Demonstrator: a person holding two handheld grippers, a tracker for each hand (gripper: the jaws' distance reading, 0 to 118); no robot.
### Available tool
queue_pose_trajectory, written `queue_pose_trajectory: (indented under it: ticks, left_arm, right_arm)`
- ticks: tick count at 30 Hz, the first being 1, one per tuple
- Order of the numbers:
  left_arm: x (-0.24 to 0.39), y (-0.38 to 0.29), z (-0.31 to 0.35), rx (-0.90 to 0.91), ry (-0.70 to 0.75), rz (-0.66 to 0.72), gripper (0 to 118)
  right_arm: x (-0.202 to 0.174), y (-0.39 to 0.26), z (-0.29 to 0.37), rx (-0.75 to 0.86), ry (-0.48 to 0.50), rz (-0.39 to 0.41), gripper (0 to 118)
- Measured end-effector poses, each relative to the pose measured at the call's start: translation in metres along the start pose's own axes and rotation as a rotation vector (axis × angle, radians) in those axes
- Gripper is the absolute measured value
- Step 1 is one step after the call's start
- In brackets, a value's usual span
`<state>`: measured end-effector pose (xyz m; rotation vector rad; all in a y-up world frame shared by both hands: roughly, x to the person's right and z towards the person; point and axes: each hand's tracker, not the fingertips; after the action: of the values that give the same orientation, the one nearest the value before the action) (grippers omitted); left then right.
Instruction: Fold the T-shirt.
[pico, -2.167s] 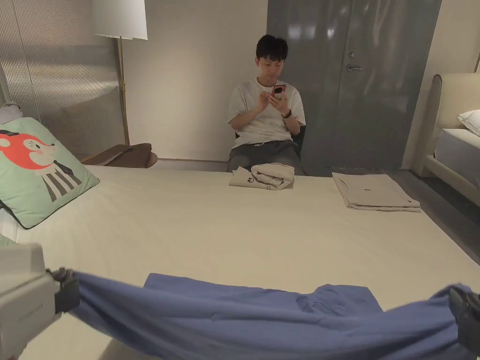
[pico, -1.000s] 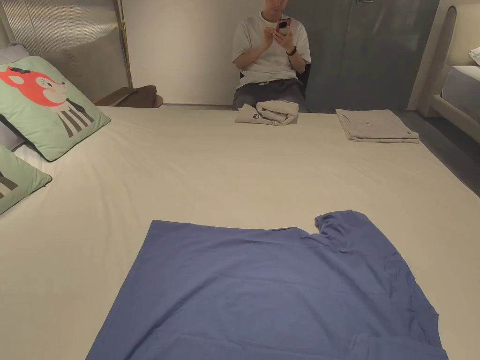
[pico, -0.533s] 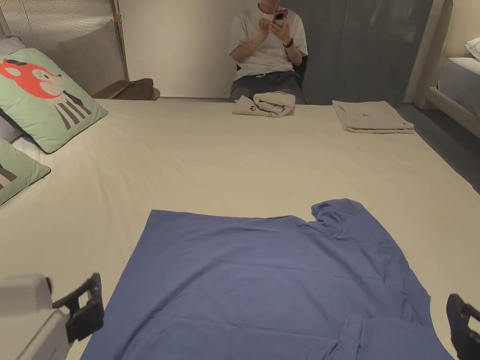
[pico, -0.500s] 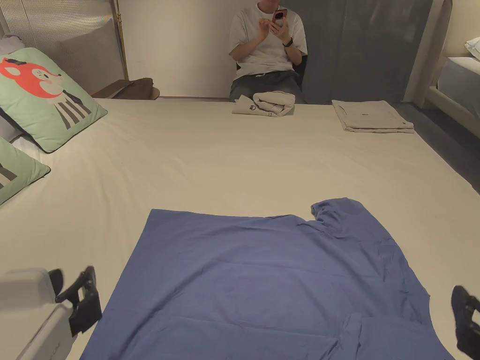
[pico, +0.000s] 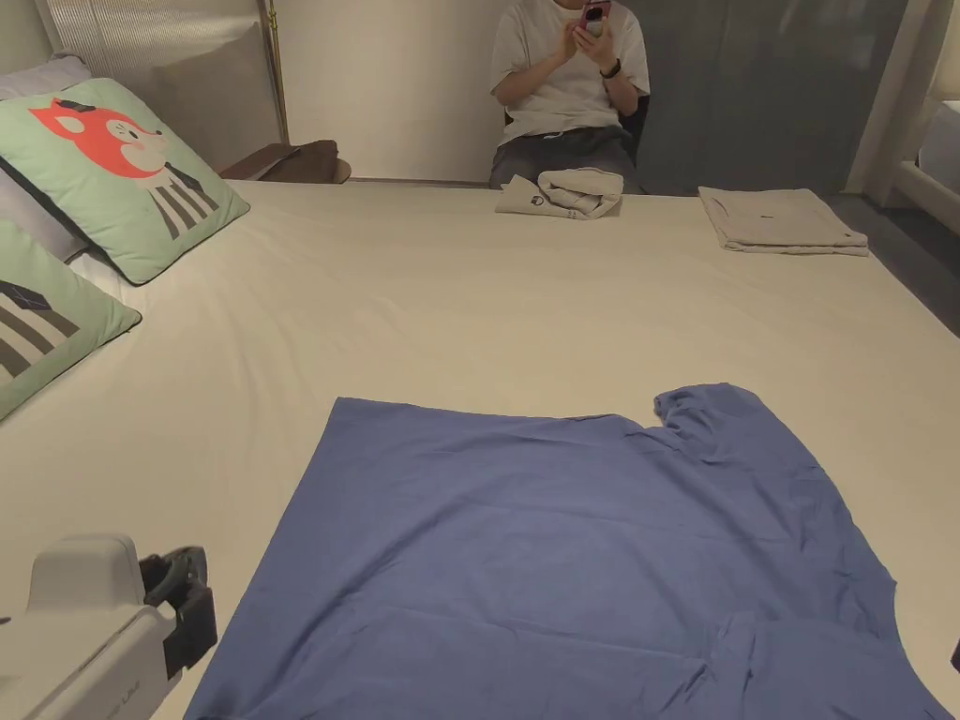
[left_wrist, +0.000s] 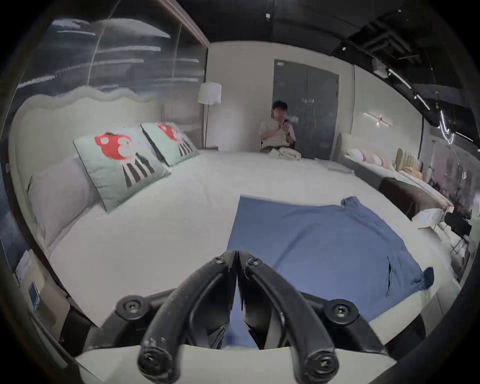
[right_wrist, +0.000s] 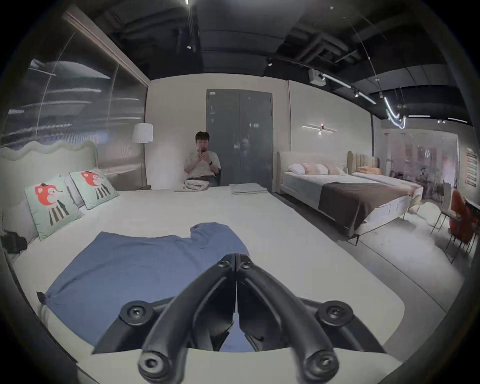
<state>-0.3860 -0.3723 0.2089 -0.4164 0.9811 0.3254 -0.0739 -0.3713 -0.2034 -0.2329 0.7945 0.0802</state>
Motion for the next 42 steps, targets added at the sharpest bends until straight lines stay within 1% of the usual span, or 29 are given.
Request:
queue_pose_trajectory:
  ticks: [1,2,3,4,5,6,7,9,12,13,14,15,16,17,19,20,21,22,26,27,28,30,31,33,36,38,40,41,42]
  left_arm:
    - [-0.007,-0.009,-0.001,-0.036,-0.001,0.003,2]
    - [-0.014,-0.017,-0.002,-0.067,-0.005,0.011,11]
    - [-0.022,-0.025,-0.004,-0.121,-0.02,0.014,45]
    - [-0.027,-0.035,-0.007,-0.162,-0.024,0.03,76]
    - [-0.032,-0.044,-0.011,-0.202,-0.016,0.032,102]
    - [-0.036,-0.053,-0.014,-0.231,-0.015,0.026,110]
    - [-0.039,-0.062,-0.014,-0.21,-0.006,0.025,107]
    - [-0.047,-0.074,-0.025,-0.299,0.0,0.024,107]
    - [-0.051,-0.087,-0.036,-0.34,-0.01,0.009,106]
    - [-0.05,-0.088,-0.039,-0.343,-0.011,0.006,101]
    - [-0.05,-0.089,-0.041,-0.343,-0.02,0.006,89]
    - [-0.05,-0.089,-0.043,-0.345,-0.029,0.001,72]
    - [-0.049,-0.089,-0.046,-0.352,-0.033,-0.001,64]
    - [-0.048,-0.09,-0.051,-0.368,-0.038,-0.009,58]
    - [-0.047,-0.093,-0.057,-0.389,-0.05,-0.025,54]
    - [-0.045,-0.093,-0.056,-0.384,-0.044,-0.034,45]
    - [-0.046,-0.092,-0.053,-0.376,-0.047,-0.036,23]
    - [-0.047,-0.09,-0.051,-0.366,-0.064,-0.027,10]
    - [-0.046,-0.086,-0.042,-0.344,-0.083,-0.005,8]
    - [-0.044,-0.086,-0.041,-0.338,-0.077,-0.018,7]
    - [-0.042,-0.086,-0.039,-0.334,-0.076,-0.031,7]
    - [-0.042,-0.086,-0.038,-0.331,-0.078,-0.033,7]
    - [-0.042,-0.085,-0.038,-0.328,-0.079,-0.031,7]
    - [-0.041,-0.083,-0.035,-0.322,-0.08,-0.025,7]
    - [-0.042,-0.082,-0.034,-0.323,-0.086,-0.004,7]
    - [-0.042,-0.081,-0.035,-0.324,-0.084,0.002,7]
    - [-0.042,-0.08,-0.034,-0.324,-0.084,0.013,7]
    - [-0.042,-0.08,-0.034,-0.323,-0.085,0.018,7]
    - [-0.042,-0.08,-0.034,-0.324,-0.084,0.022,7]
  right_arm:
    - [0.0,-0.003,0.0,-0.009,-0.004,0.001,0]
    - [0.0,-0.005,-0.001,-0.015,-0.005,0.002,0]
    - [0.002,-0.01,-0.003,-0.029,-0.002,0.001,0]
    - [0.002,-0.013,-0.004,-0.039,0.0,-0.002,0]
    - [0.002,-0.016,-0.004,-0.046,0.001,-0.002,0]
    - [0.002,-0.018,-0.004,-0.056,0.002,0.002,0]
    - [-0.001,-0.02,-0.001,-0.064,0.003,0.007,0]
    - [-0.002,-0.024,-0.002,-0.078,0.005,0.011,0]
    - [-0.003,-0.029,0.0,-0.099,0.006,0.011,0]
    - [-0.003,-0.031,0.001,-0.103,0.006,0.013,0]
    - [-0.003,-0.032,0.001,-0.106,0.005,0.014,0]
    - [-0.003,-0.033,0.002,-0.111,0.005,0.015,0]
    - [-0.002,-0.034,0.002,-0.116,0.005,0.014,0]
    - [-0.002,-0.036,0.002,-0.121,0.004,0.012,0]
    - [-0.001,-0.038,0.004,-0.129,0.0,0.013,0]
    - [0.0,-0.039,0.005,-0.132,-0.001,0.015,0]
    - [0.001,-0.04,0.006,-0.137,-0.003,0.017,0]
    - [0.003,-0.042,0.007,-0.141,-0.004,0.019,0]
    - [0.014,-0.05,0.008,-0.195,-0.005,0.025,1]
    - [0.018,-0.053,0.007,-0.239,0.007,0.026,14]
    - [0.023,-0.057,0.007,-0.249,0.004,0.017,39]
    - [0.032,-0.067,0.003,-0.33,0.011,0.014,103]
    - [0.036,-0.071,0.006,-0.35,0.012,0.014,108]
    - [0.044,-0.08,0.007,-0.398,0.014,0.02,104]
    - [0.05,-0.09,0.007,-0.485,0.053,-0.012,101]
    - [0.052,-0.099,0.003,-0.532,0.077,-0.004,91]
    - [0.048,-0.101,0.005,-0.545,0.086,0.019,71]
    - [0.046,-0.103,0.006,-0.541,0.086,0.021,57]
    - [0.046,-0.105,0.007,-0.533,0.099,0.018,29]
